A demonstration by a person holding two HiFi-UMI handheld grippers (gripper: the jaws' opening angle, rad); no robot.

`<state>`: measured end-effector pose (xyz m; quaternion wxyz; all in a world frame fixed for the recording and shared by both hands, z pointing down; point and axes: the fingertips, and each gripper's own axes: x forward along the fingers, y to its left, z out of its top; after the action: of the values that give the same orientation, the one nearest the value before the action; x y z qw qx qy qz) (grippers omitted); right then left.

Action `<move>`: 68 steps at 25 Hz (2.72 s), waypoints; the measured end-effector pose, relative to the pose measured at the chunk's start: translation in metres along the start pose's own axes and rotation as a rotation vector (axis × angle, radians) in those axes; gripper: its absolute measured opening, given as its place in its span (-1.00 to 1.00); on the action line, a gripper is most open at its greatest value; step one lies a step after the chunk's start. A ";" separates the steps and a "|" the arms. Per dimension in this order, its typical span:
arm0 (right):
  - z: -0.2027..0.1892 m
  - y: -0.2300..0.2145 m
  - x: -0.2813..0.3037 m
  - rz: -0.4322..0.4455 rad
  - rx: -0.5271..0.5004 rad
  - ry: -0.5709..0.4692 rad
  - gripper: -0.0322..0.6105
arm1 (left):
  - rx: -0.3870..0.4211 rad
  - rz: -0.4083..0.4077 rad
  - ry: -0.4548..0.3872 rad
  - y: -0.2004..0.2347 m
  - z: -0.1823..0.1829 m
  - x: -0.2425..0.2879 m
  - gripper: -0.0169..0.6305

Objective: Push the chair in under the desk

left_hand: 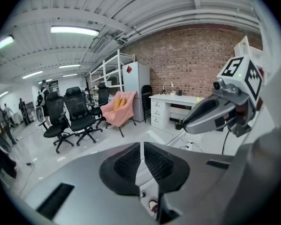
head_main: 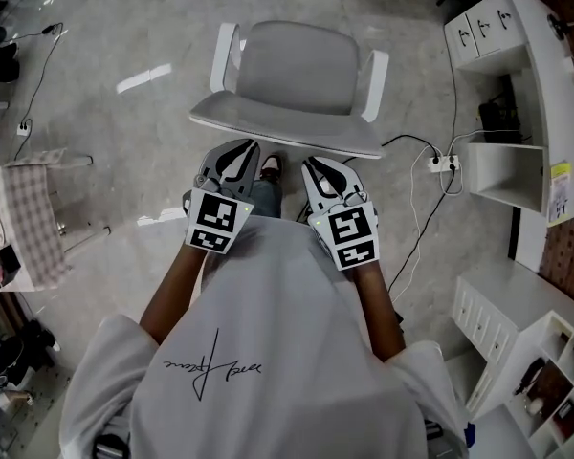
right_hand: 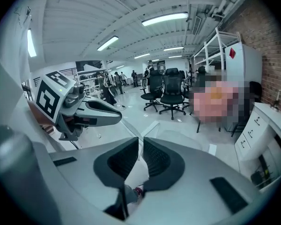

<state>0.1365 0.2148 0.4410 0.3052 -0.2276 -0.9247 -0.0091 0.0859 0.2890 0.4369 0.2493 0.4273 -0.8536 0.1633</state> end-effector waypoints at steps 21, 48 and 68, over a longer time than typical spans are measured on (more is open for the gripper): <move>-0.045 -0.032 0.047 -0.060 -0.244 0.387 -0.48 | 0.575 -0.251 0.236 0.046 -0.069 0.038 -0.55; -0.059 -0.046 0.059 -0.100 -0.350 0.476 -0.43 | 0.598 -0.404 0.187 0.047 -0.070 0.052 -0.54; -0.050 -0.059 0.069 -0.123 -0.362 0.460 -0.44 | 0.552 -0.375 0.189 0.058 -0.064 0.067 -0.48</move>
<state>0.0909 0.1830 0.5283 0.4597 -0.2138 -0.8267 -0.2439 0.0225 0.3108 0.5237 0.2280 0.6110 -0.6570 0.3782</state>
